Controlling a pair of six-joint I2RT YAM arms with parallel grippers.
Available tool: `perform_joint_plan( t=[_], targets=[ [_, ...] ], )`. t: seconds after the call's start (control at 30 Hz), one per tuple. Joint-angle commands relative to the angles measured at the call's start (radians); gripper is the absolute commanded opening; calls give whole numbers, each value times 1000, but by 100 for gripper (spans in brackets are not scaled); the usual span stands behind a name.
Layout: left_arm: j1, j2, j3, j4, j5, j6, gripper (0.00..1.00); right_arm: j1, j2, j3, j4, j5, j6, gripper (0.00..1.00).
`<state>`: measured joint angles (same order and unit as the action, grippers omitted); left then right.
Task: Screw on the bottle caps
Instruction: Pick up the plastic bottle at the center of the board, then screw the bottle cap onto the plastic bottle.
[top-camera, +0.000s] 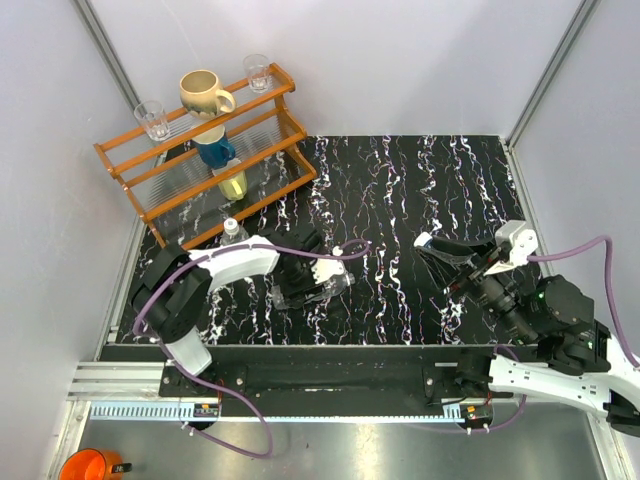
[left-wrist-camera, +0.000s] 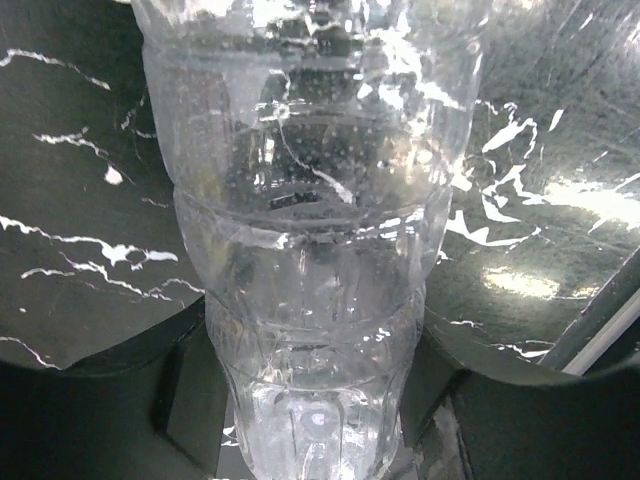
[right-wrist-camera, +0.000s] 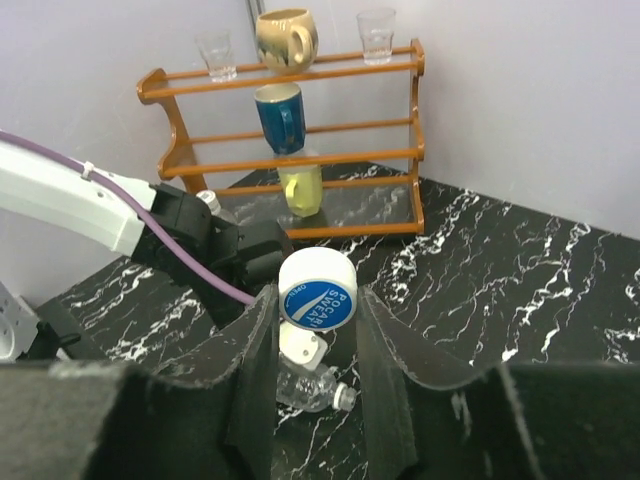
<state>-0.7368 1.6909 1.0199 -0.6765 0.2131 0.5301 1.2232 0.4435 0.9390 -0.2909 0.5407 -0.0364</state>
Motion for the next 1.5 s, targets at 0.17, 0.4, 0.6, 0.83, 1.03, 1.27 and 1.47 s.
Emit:
perform_joint_plan(
  t=[0.17,0.4,0.6,0.83,1.03,1.27,1.47],
  targets=[
    [-1,-290,121,-243,-50,19,44,6,95,150,-244,-209,154,36],
    [-65,-510,315,-595,-69,99,44,6,279,299,-392,-534,202,34],
    [-102,-646,331,-733,-104,131,44,6,405,422,-429,-682,202,33],
    [-119,-677,413,-779,-103,102,43,4,530,512,-453,-783,216,32],
    [-121,-683,483,-828,-77,94,43,4,552,482,-390,-734,175,29],
    [-122,-671,508,-850,-38,91,43,4,526,460,-314,-611,125,27],
    [-122,-663,488,-830,-29,94,42,-11,527,448,-301,-602,99,27]
  ],
)
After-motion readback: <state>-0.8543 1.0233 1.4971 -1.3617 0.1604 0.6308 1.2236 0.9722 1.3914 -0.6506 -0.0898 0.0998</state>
